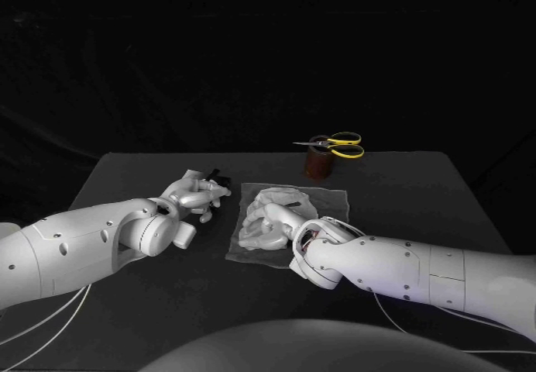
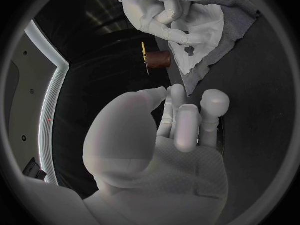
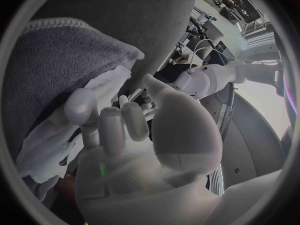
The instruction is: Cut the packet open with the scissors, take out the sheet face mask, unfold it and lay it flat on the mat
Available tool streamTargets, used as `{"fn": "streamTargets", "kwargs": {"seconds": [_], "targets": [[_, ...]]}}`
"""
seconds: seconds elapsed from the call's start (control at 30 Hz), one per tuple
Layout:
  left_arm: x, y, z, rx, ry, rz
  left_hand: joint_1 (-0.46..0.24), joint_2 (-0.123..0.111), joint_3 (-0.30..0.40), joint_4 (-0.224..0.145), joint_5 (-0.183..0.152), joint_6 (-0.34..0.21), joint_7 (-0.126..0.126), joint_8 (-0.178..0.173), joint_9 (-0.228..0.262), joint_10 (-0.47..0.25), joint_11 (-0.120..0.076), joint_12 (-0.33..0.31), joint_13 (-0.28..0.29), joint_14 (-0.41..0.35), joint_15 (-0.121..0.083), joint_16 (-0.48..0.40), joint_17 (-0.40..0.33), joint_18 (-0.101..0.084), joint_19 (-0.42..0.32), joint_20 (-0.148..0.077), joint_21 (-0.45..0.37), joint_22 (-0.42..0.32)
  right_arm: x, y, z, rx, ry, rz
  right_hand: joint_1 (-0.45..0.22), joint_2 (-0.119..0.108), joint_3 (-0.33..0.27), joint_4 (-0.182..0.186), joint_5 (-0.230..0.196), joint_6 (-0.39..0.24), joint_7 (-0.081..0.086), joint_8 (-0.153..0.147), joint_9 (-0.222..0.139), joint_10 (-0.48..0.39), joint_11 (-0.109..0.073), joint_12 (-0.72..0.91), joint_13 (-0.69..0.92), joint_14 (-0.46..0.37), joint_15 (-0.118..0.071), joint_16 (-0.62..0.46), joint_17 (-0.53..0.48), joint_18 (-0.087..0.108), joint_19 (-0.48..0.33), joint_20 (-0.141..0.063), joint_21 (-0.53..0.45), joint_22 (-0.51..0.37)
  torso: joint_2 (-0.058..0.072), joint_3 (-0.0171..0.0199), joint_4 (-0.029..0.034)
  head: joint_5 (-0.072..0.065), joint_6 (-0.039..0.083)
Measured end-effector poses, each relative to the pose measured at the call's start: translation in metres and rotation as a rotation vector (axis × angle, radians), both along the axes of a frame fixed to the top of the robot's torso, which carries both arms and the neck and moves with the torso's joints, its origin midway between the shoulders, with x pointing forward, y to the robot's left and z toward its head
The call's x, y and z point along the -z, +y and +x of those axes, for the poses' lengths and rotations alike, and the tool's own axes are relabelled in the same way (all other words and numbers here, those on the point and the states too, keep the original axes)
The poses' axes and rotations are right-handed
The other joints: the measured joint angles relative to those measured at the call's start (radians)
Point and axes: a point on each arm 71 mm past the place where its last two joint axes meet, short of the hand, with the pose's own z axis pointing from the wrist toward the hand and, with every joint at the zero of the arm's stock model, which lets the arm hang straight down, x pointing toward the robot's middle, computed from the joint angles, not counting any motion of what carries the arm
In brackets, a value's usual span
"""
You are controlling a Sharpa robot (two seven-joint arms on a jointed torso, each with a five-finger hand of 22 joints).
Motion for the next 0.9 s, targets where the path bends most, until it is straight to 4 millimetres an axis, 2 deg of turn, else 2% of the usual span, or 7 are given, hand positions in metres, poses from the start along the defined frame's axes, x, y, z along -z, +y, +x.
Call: {"fn": "streamTargets", "kwargs": {"seconds": [0.17,0.33,0.43,0.57,0.6,0.73,0.9], "targets": [[0.000,0.000,0.001,0.012,-0.010,0.012,0.007,-0.035,0.001,-0.016,0.000,-0.024,-0.013,0.000,-0.004,-0.028,-0.007,-0.036,-0.016,-0.009,-0.001,-0.004,-0.007,0.000,-0.012,0.002,-0.011,-0.012,-0.005,-0.012,-0.002,0.000,-0.017,0.017,0.004,-0.004,-0.024,0.001,0.000,0.004,-0.004,0.006,0.000,-0.005,0.003,-0.013,0.000,-0.002,0.002,-0.008,0.000,0.000,-0.007,0.007,-0.019,0.000,-0.001,0.0003,-0.0007,-0.003,0.000],[0.000,0.000,0.001,0.031,-0.024,0.027,0.006,-0.051,-0.003,-0.026,0.000,-0.033,-0.015,-0.008,-0.008,-0.034,-0.012,-0.049,-0.027,-0.012,-0.005,-0.004,-0.007,0.000,-0.014,0.000,-0.011,-0.012,-0.016,-0.028,-0.002,-0.001,-0.041,0.034,0.017,0.008,-0.070,0.019,0.000,0.058,-0.039,0.029,0.005,-0.020,-0.028,-0.033,0.001,-0.008,-0.005,-0.020,-0.001,0.015,-0.018,-0.004,-0.041,0.000,-0.001,0.0003,-0.0017,-0.003,0.000],[-0.001,-0.001,0.001,0.042,-0.034,0.035,0.012,-0.057,-0.002,-0.036,0.000,-0.033,-0.015,-0.008,-0.009,-0.035,-0.011,-0.056,-0.031,-0.012,-0.005,-0.004,-0.003,0.000,-0.014,0.000,-0.011,-0.012,-0.024,-0.040,-0.002,-0.001,-0.055,0.043,0.033,0.015,-0.075,0.019,0.000,0.072,-0.042,0.029,0.004,-0.024,-0.035,-0.056,0.001,-0.009,-0.006,-0.034,-0.001,0.015,-0.023,-0.013,-0.060,0.000,-0.001,0.0004,-0.0019,-0.003,0.000],[-0.002,-0.005,0.002,0.073,-0.069,0.058,0.028,-0.056,0.018,-0.058,0.000,-0.033,-0.015,-0.008,-0.010,-0.065,-0.011,-0.098,-0.052,-0.032,-0.006,-0.021,-0.031,0.001,-0.053,-0.005,-0.046,-0.053,-0.035,-0.064,0.003,0.024,-0.076,0.050,0.078,0.060,-0.069,0.014,0.000,0.110,-0.039,0.040,0.002,-0.031,-0.034,-0.075,0.001,-0.009,-0.006,-0.043,-0.001,0.015,-0.024,-0.015,-0.068,0.000,-0.002,0.0005,-0.0013,-0.002,0.000],[-0.003,-0.007,0.002,0.084,-0.083,0.067,0.032,-0.052,0.026,-0.066,0.000,-0.033,-0.015,-0.008,-0.012,-0.088,-0.006,-0.124,-0.067,-0.073,-0.001,-0.053,-0.107,0.003,-0.093,-0.003,-0.081,-0.098,-0.036,-0.071,0.004,0.033,-0.080,0.049,0.095,0.076,-0.060,0.009,0.000,0.122,-0.036,0.040,0.001,-0.028,-0.032,-0.075,0.001,-0.009,-0.006,-0.043,-0.001,0.015,-0.022,-0.017,-0.068,0.000,-0.002,0.0004,-0.0012,-0.002,0.000],[-0.007,-0.018,0.003,0.153,-0.180,0.132,0.054,-0.045,0.044,-0.084,0.000,-0.034,-0.006,-0.012,-0.014,-0.107,0.007,-0.183,-0.106,-0.147,0.010,-0.107,-0.217,0.034,-0.167,0.007,-0.142,-0.168,-0.044,-0.102,0.010,0.074,-0.101,0.042,0.147,0.128,0.008,-0.020,0.000,0.185,-0.026,0.058,-0.005,-0.022,-0.025,-0.067,0.011,-0.009,-0.006,-0.043,-0.001,0.015,-0.002,-0.014,-0.044,0.000,-0.002,-0.0010,-0.0012,0.001,0.000],[-0.011,-0.033,0.005,0.239,-0.305,0.223,0.056,-0.043,0.042,-0.091,0.000,-0.031,-0.002,-0.012,-0.015,-0.108,0.009,-0.200,-0.123,-0.172,0.014,-0.123,-0.252,0.040,-0.194,0.013,-0.162,-0.195,-0.047,-0.128,0.011,0.101,-0.118,0.023,0.172,0.147,0.092,-0.063,0.000,0.245,-0.035,0.058,-0.020,-0.021,-0.027,-0.043,0.006,-0.009,-0.006,-0.031,-0.001,0.014,0.020,-0.016,-0.009,0.000,-0.003,-0.0016,-0.0015,0.005,0.000]]}}
